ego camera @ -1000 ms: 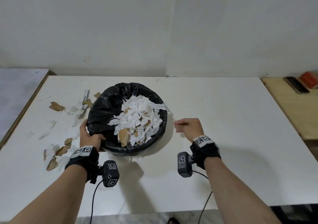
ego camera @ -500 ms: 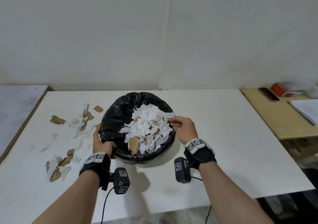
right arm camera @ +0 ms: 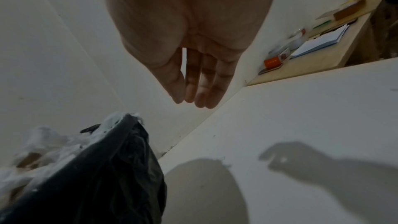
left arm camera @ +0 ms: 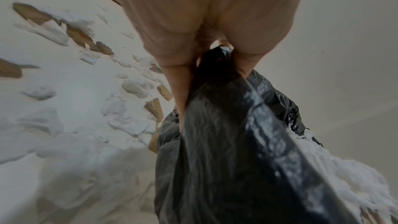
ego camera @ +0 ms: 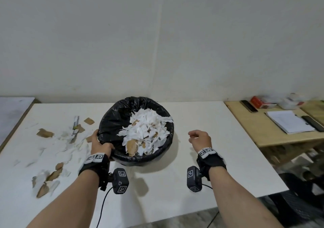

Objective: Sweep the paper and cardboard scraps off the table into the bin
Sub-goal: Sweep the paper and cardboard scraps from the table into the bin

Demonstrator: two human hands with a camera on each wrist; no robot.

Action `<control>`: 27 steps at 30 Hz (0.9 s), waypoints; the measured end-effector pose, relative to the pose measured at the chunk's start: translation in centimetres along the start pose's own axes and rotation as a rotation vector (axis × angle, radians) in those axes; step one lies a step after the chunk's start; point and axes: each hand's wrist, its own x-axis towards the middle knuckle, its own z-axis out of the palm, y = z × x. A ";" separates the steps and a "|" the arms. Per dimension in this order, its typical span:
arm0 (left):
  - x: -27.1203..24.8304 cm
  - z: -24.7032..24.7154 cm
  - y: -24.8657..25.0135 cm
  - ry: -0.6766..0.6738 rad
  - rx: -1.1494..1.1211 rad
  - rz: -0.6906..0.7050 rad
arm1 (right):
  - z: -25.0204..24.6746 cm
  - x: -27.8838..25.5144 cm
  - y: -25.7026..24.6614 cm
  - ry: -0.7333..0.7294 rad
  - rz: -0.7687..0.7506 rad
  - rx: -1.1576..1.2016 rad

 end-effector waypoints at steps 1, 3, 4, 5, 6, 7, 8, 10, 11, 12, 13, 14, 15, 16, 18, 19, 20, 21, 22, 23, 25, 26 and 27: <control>0.2 0.6 0.2 0.001 0.002 0.002 | -0.5 0.5 0.2 0.006 0.011 -0.006; 1.4 1.8 0.1 0.011 0.017 0.001 | -1.2 1.7 0.5 0.017 0.033 -0.010; 2.1 2.5 -0.1 0.007 0.032 -0.009 | -1.3 2.5 0.7 0.016 0.041 -0.014; 2.9 3.2 -0.5 0.002 0.042 -0.013 | -1.2 3.2 1.0 0.012 0.047 -0.019; 3.5 4.0 -0.6 -0.003 0.042 -0.018 | -1.1 4.2 1.4 0.007 0.050 -0.022; 3.4 4.9 -0.1 -0.011 0.042 -0.019 | -0.8 5.3 1.8 0.002 0.050 -0.025; 3.8 5.8 0.0 -0.017 0.046 -0.018 | -0.5 6.5 2.3 -0.009 0.051 -0.029; 4.7 7.9 0.2 0.002 0.053 -0.025 | 0.4 9.3 3.3 -0.051 0.051 -0.057; 5.5 9.1 0.1 0.017 0.065 -0.031 | 0.9 10.9 3.8 -0.073 0.051 -0.072; 6.2 10.3 0.1 0.029 0.080 -0.035 | 1.4 12.7 4.3 -0.091 0.057 -0.081; 7.1 11.5 0.0 0.039 0.081 -0.040 | 1.9 14.5 4.7 -0.109 0.063 -0.087; 8.1 12.6 -0.3 0.053 0.071 -0.048 | 2.5 16.3 5.2 -0.128 0.067 -0.093; 9.2 13.7 -0.6 0.065 0.055 -0.053 | 3.1 18.2 5.6 -0.146 0.068 -0.103; 10.1 14.8 -0.6 0.072 0.042 -0.067 | 3.7 20.0 6.0 -0.162 0.070 -0.113; 11.8 16.6 -0.8 0.095 0.024 -0.106 | 5.0 23.1 6.8 -0.212 0.065 -0.149; 12.6 17.2 -0.9 0.116 0.011 -0.119 | 5.7 24.4 7.1 -0.245 0.058 -0.175; 13.2 17.7 -1.0 0.136 -0.004 -0.131 | 6.5 25.7 7.5 -0.283 0.047 -0.212; 13.9 18.0 -1.1 0.150 -0.016 -0.136 | 7.2 26.9 7.8 -0.322 0.031 -0.258; 14.6 18.1 -1.2 0.164 -0.020 -0.140 | 8.0 28.0 8.1 -0.357 0.013 -0.308; 15.2 18.1 -1.2 0.177 -0.018 -0.145 | 8.8 29.0 8.4 -0.384 -0.001 -0.350; 16.0 18.1 -1.2 0.198 -0.005 -0.158 | 10.2 30.2 8.8 -0.424 -0.015 -0.404; 16.3 18.1 -1.2 0.204 -0.002 -0.165 | 10.8 30.5 9.0 -0.452 -0.034 -0.419; 16.5 18.1 -1.1 0.208 0.001 -0.167 | 11.3 30.5 9.1 -0.502 -0.069 -0.432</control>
